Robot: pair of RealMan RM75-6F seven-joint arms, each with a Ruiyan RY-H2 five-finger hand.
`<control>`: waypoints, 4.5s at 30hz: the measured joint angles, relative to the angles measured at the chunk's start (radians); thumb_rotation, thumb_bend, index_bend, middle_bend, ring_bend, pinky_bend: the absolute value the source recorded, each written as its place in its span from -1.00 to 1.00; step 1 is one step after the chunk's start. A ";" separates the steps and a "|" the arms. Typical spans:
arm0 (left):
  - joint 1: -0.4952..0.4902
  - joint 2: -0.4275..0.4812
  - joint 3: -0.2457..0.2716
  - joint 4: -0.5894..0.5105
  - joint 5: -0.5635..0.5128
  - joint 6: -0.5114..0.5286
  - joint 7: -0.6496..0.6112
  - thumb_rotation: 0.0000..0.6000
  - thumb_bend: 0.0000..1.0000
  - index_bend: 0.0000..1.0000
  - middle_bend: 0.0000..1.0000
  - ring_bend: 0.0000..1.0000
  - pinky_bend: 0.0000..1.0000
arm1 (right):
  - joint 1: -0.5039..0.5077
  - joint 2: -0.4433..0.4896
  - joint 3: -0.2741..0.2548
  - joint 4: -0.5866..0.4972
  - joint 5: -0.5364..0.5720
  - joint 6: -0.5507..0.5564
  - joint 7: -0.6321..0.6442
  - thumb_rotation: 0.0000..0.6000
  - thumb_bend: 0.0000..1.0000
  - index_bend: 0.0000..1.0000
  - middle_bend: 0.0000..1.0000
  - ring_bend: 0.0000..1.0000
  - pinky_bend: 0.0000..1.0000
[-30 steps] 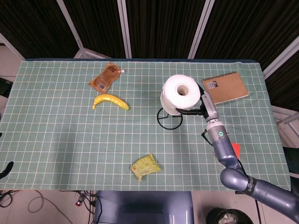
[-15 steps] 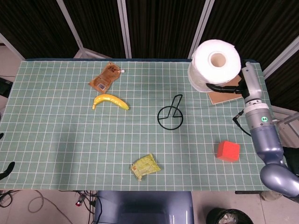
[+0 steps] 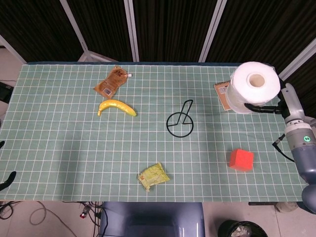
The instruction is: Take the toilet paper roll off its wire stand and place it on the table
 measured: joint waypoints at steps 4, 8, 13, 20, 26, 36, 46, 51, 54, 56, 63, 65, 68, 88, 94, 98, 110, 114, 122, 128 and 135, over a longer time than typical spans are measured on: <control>-0.001 -0.002 0.000 0.000 0.000 -0.001 0.005 1.00 -0.54 -0.79 -1.00 -1.00 -1.00 | -0.069 -0.021 -0.035 -0.008 -0.131 -0.009 0.070 1.00 -1.00 -0.38 -0.42 -0.22 -0.42; -0.002 -0.004 0.002 -0.001 0.002 -0.004 0.010 1.00 -0.54 -0.79 -1.00 -1.00 -1.00 | -0.135 -0.056 -0.083 -0.025 -0.292 -0.010 0.147 1.00 -1.00 -0.38 -0.42 -0.22 -0.42; -0.002 -0.003 0.000 0.000 0.001 -0.002 0.004 1.00 -0.54 -0.79 -1.00 -1.00 -1.00 | -0.188 -0.115 -0.163 -0.045 -0.471 -0.003 0.236 1.00 -1.00 -0.37 -0.42 -0.22 -0.42; 0.000 0.003 -0.002 0.002 0.001 0.000 -0.011 1.00 -0.54 -0.79 -1.00 -1.00 -1.00 | -0.208 -0.257 -0.293 -0.052 -0.620 0.011 0.332 1.00 -1.00 -0.35 -0.42 -0.22 -0.42; 0.000 0.007 -0.004 0.004 -0.002 0.000 -0.023 1.00 -0.54 -0.79 -1.00 -1.00 -1.00 | -0.177 -0.394 -0.359 -0.007 -0.674 0.047 0.350 1.00 -1.00 -0.35 -0.42 -0.22 -0.42; 0.005 0.017 -0.008 0.005 -0.006 0.007 -0.045 1.00 -0.54 -0.79 -1.00 -1.00 -1.00 | -0.113 -0.623 -0.424 0.112 -0.687 0.170 0.194 1.00 -1.00 -0.34 -0.42 -0.22 -0.42; 0.004 0.020 -0.010 0.007 -0.011 0.003 -0.050 1.00 -0.54 -0.79 -1.00 -1.00 -1.00 | -0.040 -0.776 -0.441 0.267 -0.642 0.215 0.111 1.00 -1.00 -0.34 -0.42 -0.22 -0.45; 0.004 0.020 -0.009 0.006 -0.011 0.003 -0.049 1.00 -0.54 -0.79 -1.00 -1.00 -1.00 | -0.014 -0.823 -0.444 0.340 -0.626 0.219 0.103 1.00 -1.00 -0.34 -0.42 -0.22 -0.46; 0.004 0.020 -0.010 0.007 -0.012 0.002 -0.050 1.00 -0.54 -0.79 -1.00 -1.00 -1.00 | 0.001 -0.844 -0.446 0.379 -0.615 0.216 0.105 1.00 -1.00 -0.34 -0.42 -0.22 -0.47; 0.003 0.021 -0.010 0.007 -0.014 0.000 -0.050 1.00 -0.54 -0.79 -1.00 -1.00 -1.00 | 0.007 -0.852 -0.450 0.396 -0.610 0.215 0.109 1.00 -1.00 -0.34 -0.42 -0.22 -0.47; 0.002 0.020 -0.010 0.006 -0.014 -0.003 -0.046 1.00 -0.54 -0.79 -1.00 -1.00 -1.00 | 0.016 -0.863 -0.462 0.437 -0.599 0.209 0.125 1.00 -1.00 -0.34 -0.42 -0.26 -0.52; 0.002 0.020 -0.010 0.006 -0.016 -0.002 -0.045 1.00 -0.54 -0.79 -1.00 -1.00 -1.00 | 0.018 -0.865 -0.464 0.446 -0.596 0.209 0.129 1.00 -1.00 -0.34 -0.42 -0.31 -0.61; 0.002 0.019 -0.011 0.005 -0.016 -0.002 -0.043 1.00 -0.54 -0.79 -1.00 -1.00 -1.00 | 0.019 -0.861 -0.468 0.446 -0.598 0.208 0.141 1.00 -1.00 -0.47 -0.49 -0.52 -0.81; 0.001 0.019 -0.008 0.002 -0.014 -0.005 -0.038 1.00 -0.54 -0.78 -1.00 -1.00 -1.00 | 0.023 -0.631 -0.523 0.305 -0.757 0.169 0.327 1.00 -1.00 -1.00 -1.00 -1.00 -1.00; 0.001 0.016 -0.007 0.000 -0.014 -0.005 -0.029 1.00 -0.54 -0.78 -1.00 -1.00 -1.00 | -0.038 -0.461 -0.525 0.218 -0.850 0.320 0.332 1.00 -1.00 -1.00 -1.00 -1.00 -1.00; 0.000 0.012 -0.005 -0.002 -0.010 -0.004 -0.020 1.00 -0.54 -0.78 -1.00 -1.00 -1.00 | -0.106 -0.335 -0.527 0.186 -0.902 0.464 0.238 1.00 -1.00 -1.00 -1.00 -1.00 -1.00; -0.003 0.005 0.002 0.001 0.005 -0.009 -0.011 1.00 -0.54 -0.78 -1.00 -1.00 -1.00 | -0.320 -0.277 -0.623 0.289 -1.072 0.814 -0.295 1.00 -1.00 -1.00 -1.00 -1.00 -1.00; -0.001 0.002 0.002 0.004 0.012 0.000 -0.010 1.00 -0.54 -0.78 -1.00 -1.00 -1.00 | -0.348 -0.305 -0.638 0.361 -1.080 0.857 -0.363 1.00 -1.00 -1.00 -1.00 -1.00 -1.00; -0.008 -0.010 0.000 0.022 0.017 -0.002 -0.002 1.00 -0.54 -0.78 -1.00 -1.00 -1.00 | -0.342 -0.322 -0.655 0.411 -1.062 0.838 -0.364 1.00 -1.00 -1.00 -1.00 -1.00 -1.00; -0.013 -0.017 -0.004 0.029 0.015 -0.008 0.001 1.00 -0.54 -0.78 -1.00 -1.00 -1.00 | -0.340 -0.320 -0.657 0.411 -1.053 0.846 -0.366 1.00 -1.00 -1.00 -1.00 -1.00 -1.00; -0.016 -0.018 -0.007 0.032 0.014 -0.009 -0.004 1.00 -0.54 -0.78 -1.00 -1.00 -1.00 | -0.344 -0.318 -0.658 0.408 -1.037 0.859 -0.372 1.00 -1.00 -1.00 -1.00 -1.00 -1.00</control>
